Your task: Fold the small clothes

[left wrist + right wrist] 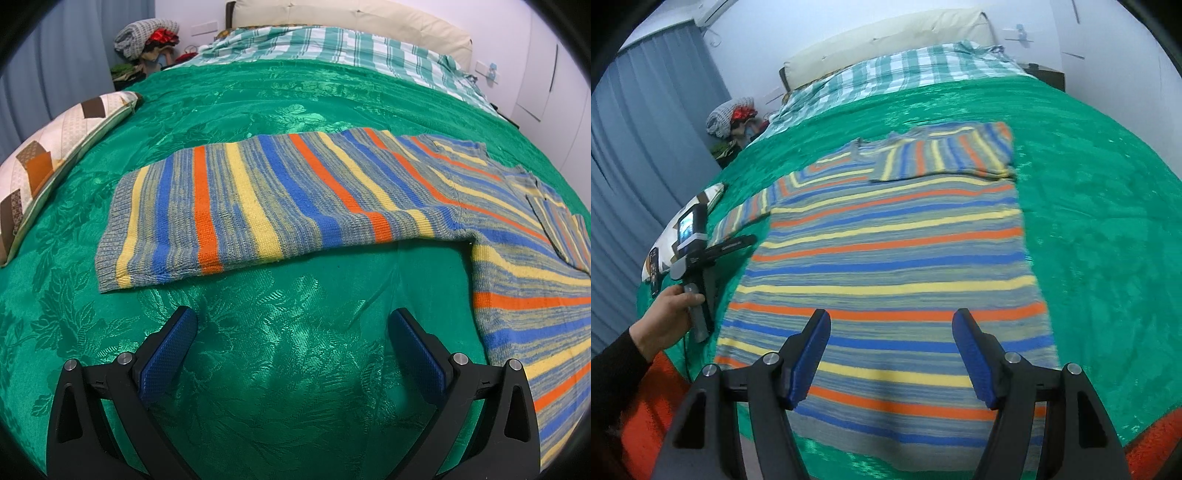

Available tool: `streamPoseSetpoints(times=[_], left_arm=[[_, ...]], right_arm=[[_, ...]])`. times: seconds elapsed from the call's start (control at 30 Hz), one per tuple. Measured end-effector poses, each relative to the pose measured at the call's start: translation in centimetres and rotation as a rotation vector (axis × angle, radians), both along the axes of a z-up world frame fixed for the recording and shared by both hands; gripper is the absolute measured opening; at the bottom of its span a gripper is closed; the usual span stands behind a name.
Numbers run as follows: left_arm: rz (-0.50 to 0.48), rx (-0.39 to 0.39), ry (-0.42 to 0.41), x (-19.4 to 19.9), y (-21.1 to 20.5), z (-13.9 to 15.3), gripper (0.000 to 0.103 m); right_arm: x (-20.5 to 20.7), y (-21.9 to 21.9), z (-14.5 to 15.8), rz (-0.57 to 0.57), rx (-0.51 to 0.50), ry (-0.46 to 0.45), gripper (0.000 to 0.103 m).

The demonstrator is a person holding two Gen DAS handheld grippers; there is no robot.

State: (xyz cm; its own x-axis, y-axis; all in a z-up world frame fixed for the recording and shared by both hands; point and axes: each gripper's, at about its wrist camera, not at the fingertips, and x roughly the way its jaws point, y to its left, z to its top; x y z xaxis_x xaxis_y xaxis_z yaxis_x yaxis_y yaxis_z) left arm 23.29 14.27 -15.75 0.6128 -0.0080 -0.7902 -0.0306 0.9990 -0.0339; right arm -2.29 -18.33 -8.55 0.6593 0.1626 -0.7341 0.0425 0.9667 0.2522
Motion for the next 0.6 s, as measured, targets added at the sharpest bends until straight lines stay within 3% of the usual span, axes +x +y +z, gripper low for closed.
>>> streamPoseSetpoints(times=[0.17, 0.33, 0.6], left_arm=[[0.004, 0.039, 0.0, 0.0, -0.4, -0.2, 0.103], [0.004, 0.023, -0.001, 0.2, -0.3, -0.3, 0.103], [0.004, 0.028, -0.001, 0.1, -0.4, -0.3, 0.103]], right_arm=[[-0.7, -2.5, -0.7, -0.051, 0.022, -0.006, 0.068], [-0.7, -3.8, -1.5, -0.088, 0.06, 0.008, 0.068], [-0.9, -3.0, -2.1, -0.07, 0.058, 0.021, 0.068]])
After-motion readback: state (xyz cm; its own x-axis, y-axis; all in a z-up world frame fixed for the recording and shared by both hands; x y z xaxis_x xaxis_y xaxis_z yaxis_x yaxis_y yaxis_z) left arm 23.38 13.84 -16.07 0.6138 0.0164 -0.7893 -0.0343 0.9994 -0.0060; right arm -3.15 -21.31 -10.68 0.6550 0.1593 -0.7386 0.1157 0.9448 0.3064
